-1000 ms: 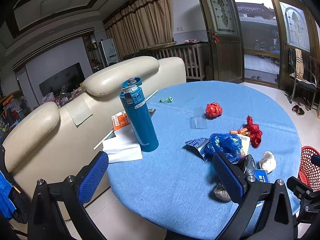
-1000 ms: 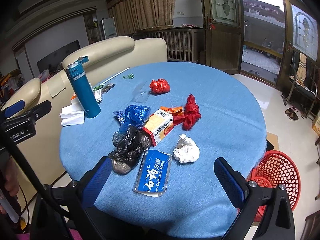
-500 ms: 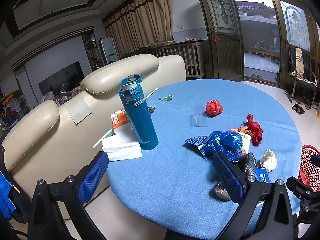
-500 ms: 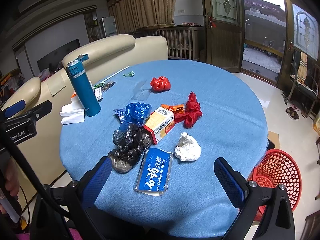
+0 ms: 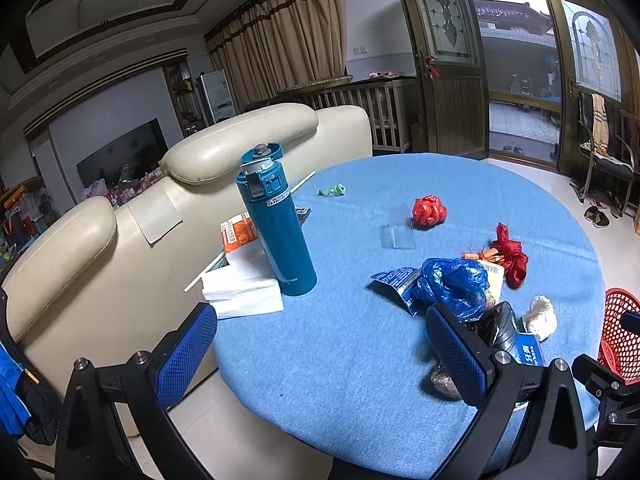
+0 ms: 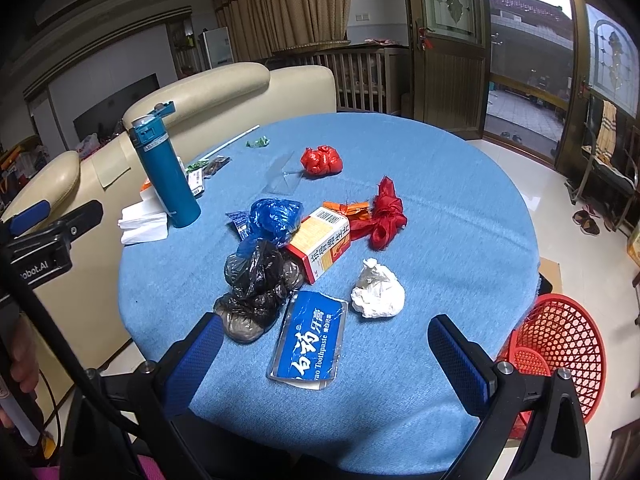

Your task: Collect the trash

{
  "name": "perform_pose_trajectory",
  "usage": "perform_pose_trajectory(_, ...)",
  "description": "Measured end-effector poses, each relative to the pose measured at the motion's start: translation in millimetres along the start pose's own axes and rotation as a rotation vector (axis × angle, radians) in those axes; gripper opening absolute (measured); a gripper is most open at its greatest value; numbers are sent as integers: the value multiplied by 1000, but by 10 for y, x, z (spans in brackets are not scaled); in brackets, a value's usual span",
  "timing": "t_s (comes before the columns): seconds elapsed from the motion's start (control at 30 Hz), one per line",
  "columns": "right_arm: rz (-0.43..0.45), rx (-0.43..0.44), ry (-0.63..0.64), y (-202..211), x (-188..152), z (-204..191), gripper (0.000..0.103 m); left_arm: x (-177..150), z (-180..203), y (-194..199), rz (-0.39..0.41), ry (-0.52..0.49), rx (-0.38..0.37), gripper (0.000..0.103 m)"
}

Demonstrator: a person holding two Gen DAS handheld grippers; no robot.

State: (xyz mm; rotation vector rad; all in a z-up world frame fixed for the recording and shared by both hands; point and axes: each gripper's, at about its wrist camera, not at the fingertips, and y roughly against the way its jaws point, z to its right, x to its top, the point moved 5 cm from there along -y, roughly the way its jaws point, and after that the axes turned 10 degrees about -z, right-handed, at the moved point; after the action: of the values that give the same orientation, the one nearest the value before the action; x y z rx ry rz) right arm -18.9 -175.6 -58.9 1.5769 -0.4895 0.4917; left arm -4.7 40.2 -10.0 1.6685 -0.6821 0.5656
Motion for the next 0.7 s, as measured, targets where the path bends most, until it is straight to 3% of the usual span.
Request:
perform_pose_trajectory(0.43,-10,14,-2,-85,5,-18,103,-16,3,-32,-8,-1,-2,103)
perform_pose_trajectory(0.6,-60,23,-10,-243,1,7,103,-35,8,-135,-30,2,-4,103)
perform_pose_trajectory(0.7,-108,46,-34,-377,-22,61,97,-57,11,-251,-58,7,-8,103)
